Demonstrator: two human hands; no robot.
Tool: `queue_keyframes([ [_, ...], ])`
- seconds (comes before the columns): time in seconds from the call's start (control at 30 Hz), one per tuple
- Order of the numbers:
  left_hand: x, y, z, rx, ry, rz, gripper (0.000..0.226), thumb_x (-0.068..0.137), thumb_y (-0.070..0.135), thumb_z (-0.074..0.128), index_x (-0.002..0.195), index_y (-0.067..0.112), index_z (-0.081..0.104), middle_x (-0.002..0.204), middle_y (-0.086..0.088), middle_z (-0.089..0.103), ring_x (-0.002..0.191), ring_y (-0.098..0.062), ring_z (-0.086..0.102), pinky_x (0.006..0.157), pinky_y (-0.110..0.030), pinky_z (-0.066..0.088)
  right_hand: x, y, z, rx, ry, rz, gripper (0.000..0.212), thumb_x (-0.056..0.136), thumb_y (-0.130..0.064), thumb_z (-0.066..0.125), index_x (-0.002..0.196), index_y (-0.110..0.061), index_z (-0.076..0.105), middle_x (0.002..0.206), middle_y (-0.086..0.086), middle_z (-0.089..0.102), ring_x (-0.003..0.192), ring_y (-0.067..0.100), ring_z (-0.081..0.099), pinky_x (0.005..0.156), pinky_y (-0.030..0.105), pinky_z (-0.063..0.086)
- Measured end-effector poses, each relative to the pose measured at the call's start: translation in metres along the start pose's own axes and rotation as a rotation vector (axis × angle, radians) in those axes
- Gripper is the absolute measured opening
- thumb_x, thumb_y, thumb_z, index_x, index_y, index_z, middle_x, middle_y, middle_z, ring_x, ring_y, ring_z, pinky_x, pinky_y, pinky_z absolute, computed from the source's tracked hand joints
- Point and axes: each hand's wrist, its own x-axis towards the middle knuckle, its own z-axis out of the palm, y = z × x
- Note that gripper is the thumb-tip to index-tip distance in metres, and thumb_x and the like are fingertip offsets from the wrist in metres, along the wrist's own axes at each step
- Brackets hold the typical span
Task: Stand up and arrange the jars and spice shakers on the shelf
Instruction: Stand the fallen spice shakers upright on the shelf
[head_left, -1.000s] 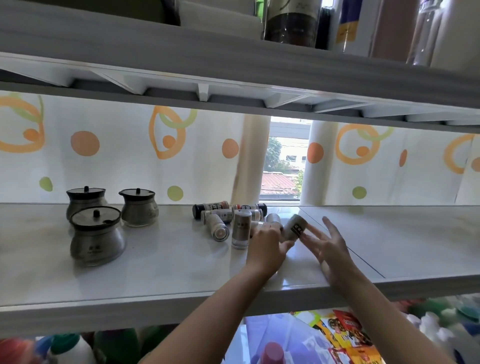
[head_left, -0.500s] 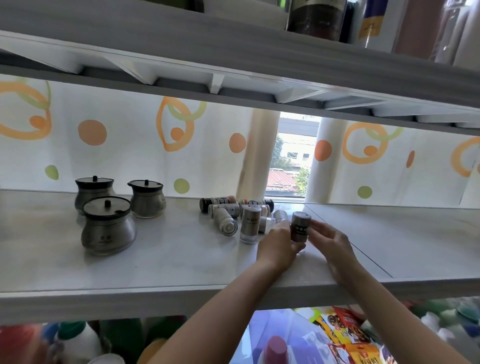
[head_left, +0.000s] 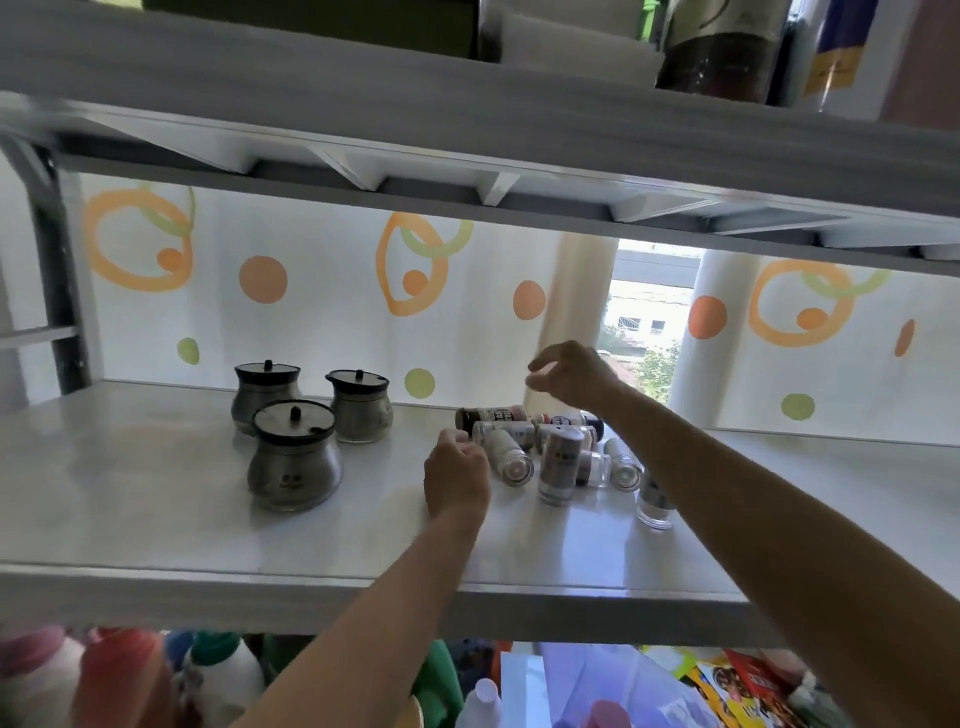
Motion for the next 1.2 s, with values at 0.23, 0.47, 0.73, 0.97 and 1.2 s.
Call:
queue_keyframes([
  [0.23,0.013,-0.006,0.002,0.106,-0.170,0.065,0.036,0.085,0.025,0.055,0.120,0.015,0.060,0.122,-0.011,0.064,0.113,-0.029,0.058,0.088,-0.030,0.044,0.035,-0.012,0.049,-0.361,-0.522,0.115,0.021,0.080,-0.020,0.071,0.071,-0.005,0.058,0.046,-0.003,0.066,0.058,0.015,0.058,0.072,0.028,0.047],
  [0.47,0.024,-0.007,-0.002,-0.002,-0.240,0.081,0.040,0.081,0.033,0.065,0.118,0.016,0.064,0.117,-0.007,0.068,0.108,-0.024,0.062,0.087,-0.028,0.046,0.044,-0.022,0.062,-0.334,-0.632,0.183,0.029,0.079,-0.020,0.073,0.082,0.000,0.053,0.053,-0.002,0.069,0.054,0.008,0.059,0.063,0.018,0.042],
  [0.73,0.041,-0.018,-0.026,-0.130,-0.386,0.082,0.076,0.064,0.037,0.077,0.131,0.013,0.052,0.098,-0.016,0.073,0.098,-0.026,0.067,0.095,-0.044,0.051,0.032,-0.041,0.065,-0.217,-0.583,0.293,0.032,0.088,-0.024,0.062,0.071,-0.005,0.044,0.080,0.004,0.067,0.040,0.009,0.051,0.054,0.020,0.038],
  [0.97,0.048,-0.025,-0.046,-0.249,-0.410,0.048,0.074,0.073,0.014,0.077,0.138,0.006,0.043,0.105,-0.019,0.071,0.100,-0.026,0.067,0.097,-0.042,0.050,0.015,-0.049,0.076,0.100,-0.611,0.483,0.031,0.091,-0.025,0.057,0.068,-0.005,0.054,0.041,0.005,0.061,0.061,0.013,0.062,0.086,0.025,0.048],
  [1.2,0.053,-0.031,-0.058,-0.324,-0.360,0.069,0.072,0.077,-0.008,0.069,0.140,0.008,0.039,0.119,-0.022,0.062,0.094,-0.030,0.065,0.075,-0.032,0.055,-0.008,-0.047,0.100,0.659,-0.289,0.423,0.031,0.073,-0.007,0.077,0.076,0.001,0.048,0.076,0.013,0.060,0.085,0.030,0.065,0.076,0.036,0.056],
])
